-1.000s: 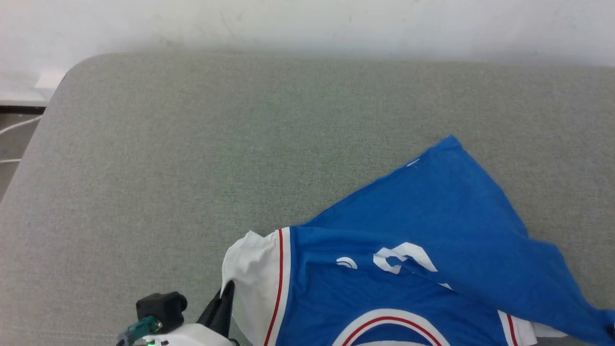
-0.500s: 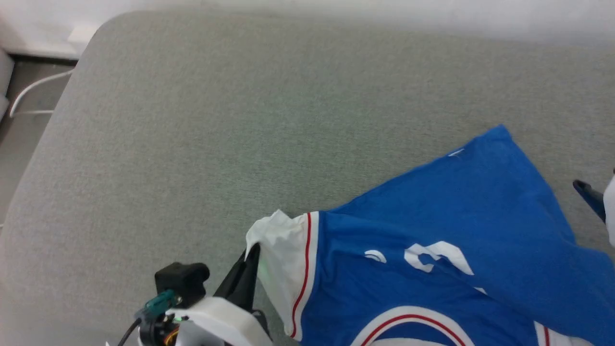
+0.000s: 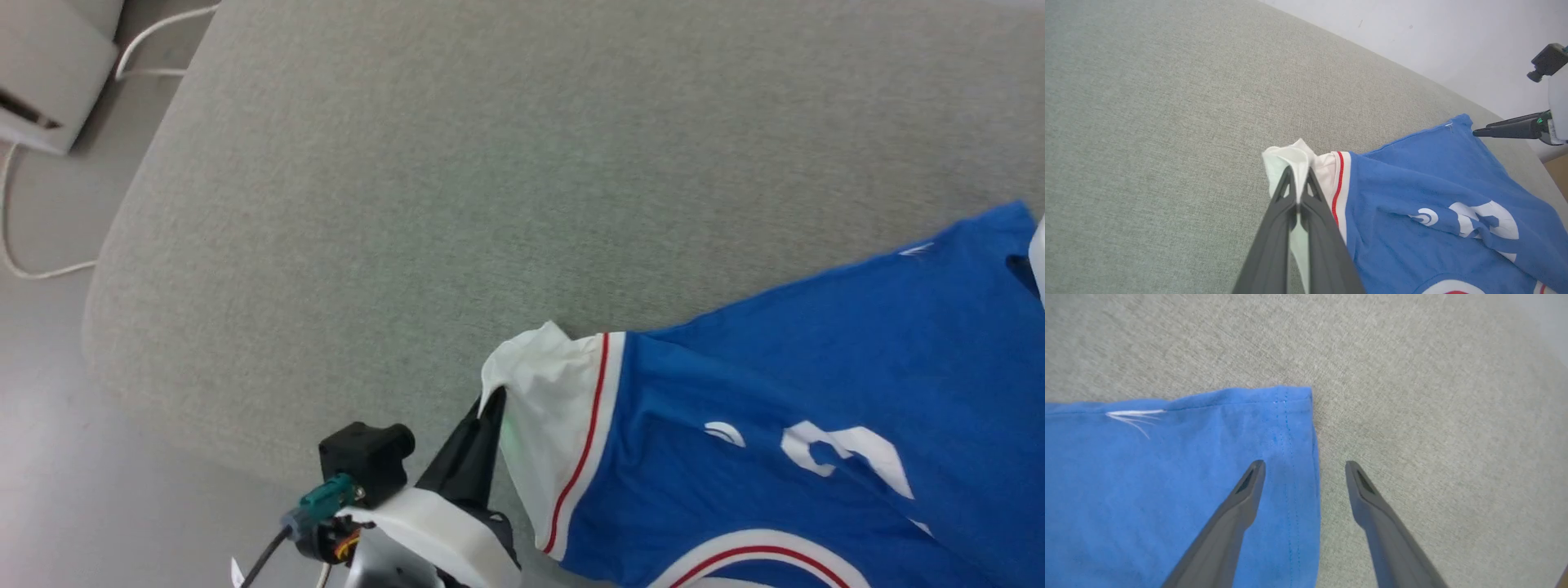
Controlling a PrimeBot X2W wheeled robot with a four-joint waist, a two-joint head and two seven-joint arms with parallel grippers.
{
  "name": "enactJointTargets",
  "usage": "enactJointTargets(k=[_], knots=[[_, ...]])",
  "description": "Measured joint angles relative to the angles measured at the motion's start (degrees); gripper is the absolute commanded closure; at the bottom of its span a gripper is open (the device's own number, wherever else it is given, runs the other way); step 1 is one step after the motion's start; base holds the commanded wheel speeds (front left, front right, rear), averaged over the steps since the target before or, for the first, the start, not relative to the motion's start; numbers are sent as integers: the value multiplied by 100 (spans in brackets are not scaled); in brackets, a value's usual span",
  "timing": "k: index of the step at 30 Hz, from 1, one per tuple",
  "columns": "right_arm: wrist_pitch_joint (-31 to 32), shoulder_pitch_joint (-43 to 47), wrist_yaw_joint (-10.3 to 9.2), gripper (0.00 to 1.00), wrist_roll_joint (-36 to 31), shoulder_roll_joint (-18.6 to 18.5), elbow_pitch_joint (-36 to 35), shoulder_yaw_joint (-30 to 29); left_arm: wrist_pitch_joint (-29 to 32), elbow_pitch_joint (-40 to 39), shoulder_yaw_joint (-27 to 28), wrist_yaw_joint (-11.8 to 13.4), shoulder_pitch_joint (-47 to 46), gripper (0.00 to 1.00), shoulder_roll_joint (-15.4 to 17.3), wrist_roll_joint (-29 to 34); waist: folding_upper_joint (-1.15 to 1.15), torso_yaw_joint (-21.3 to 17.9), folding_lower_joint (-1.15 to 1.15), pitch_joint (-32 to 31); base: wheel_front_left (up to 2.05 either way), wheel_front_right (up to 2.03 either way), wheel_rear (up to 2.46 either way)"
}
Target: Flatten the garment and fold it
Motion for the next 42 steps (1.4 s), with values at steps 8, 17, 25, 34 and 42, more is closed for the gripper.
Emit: enactJointTargets(k=[8, 17, 25, 34, 42], knots=[[-141, -142, -5, 60, 230, -416, 312, 589, -85, 211, -193, -43, -66, 100, -148, -2, 1, 357, -3, 311, 0, 0, 0], [-1020, -215, 0, 100, 464, -350, 628, 815, -138, 352, -93, -41, -112, 100, -68, -2, 0, 333, -2, 230, 0, 0, 0], [-2280, -277, -1, 100, 569, -121, 695, 981, -143, 211, 193, -29, -178, 100, 197, -16, 0, 22, 0, -284, 0, 0, 0], [-3169, -297, 1, 100, 645, -311, -121, 1078, 7, -572, 829, 34, -356, 100, 1027, 175, 1, -565, -2, -1000, 0, 0, 0], [-3332, -222, 1, 100, 717, -424, -1155, 771, 129, -1319, 1362, 92, -868, 100, 1479, 307, 2, -1149, -3, -1532, 0, 0, 0]])
